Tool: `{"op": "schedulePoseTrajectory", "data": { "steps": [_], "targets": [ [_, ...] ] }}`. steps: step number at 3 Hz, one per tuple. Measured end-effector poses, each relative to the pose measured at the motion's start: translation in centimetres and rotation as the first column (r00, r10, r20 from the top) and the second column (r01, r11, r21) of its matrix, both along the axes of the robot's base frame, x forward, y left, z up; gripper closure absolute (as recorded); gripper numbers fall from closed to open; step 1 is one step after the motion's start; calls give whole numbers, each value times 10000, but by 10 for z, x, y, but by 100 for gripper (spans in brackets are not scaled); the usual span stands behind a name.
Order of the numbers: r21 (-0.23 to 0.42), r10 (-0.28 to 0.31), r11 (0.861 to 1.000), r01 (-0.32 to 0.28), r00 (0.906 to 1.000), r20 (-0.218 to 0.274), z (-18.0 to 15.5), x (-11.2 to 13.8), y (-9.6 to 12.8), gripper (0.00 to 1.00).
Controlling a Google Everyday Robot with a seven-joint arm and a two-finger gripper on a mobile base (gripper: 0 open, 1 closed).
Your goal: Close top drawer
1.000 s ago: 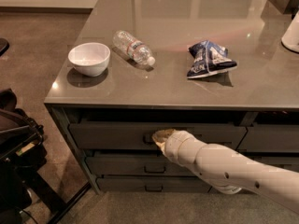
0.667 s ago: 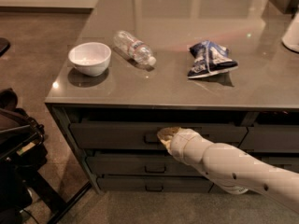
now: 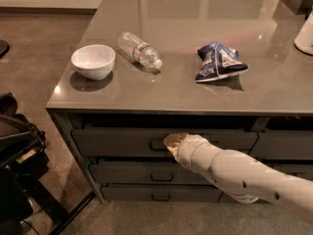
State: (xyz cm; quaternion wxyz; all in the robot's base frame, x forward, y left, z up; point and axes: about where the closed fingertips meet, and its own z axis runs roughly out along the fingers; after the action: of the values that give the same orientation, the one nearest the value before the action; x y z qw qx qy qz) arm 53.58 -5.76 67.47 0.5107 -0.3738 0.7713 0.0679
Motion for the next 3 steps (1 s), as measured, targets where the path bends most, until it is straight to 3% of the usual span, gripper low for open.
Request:
{"op": "schedulePoseTrajectory", "data": {
  "steps": [1,2,3],
  "targets": [
    [-383,206,9990,-217,9994,-293,5,-16,-6,37],
    [-854,-401,9959,305,9927,-1136,2,-52,-23,14],
    [-1414,-515,9893,363,9931,-1056,10,-71,-30,0]
  ]
}}
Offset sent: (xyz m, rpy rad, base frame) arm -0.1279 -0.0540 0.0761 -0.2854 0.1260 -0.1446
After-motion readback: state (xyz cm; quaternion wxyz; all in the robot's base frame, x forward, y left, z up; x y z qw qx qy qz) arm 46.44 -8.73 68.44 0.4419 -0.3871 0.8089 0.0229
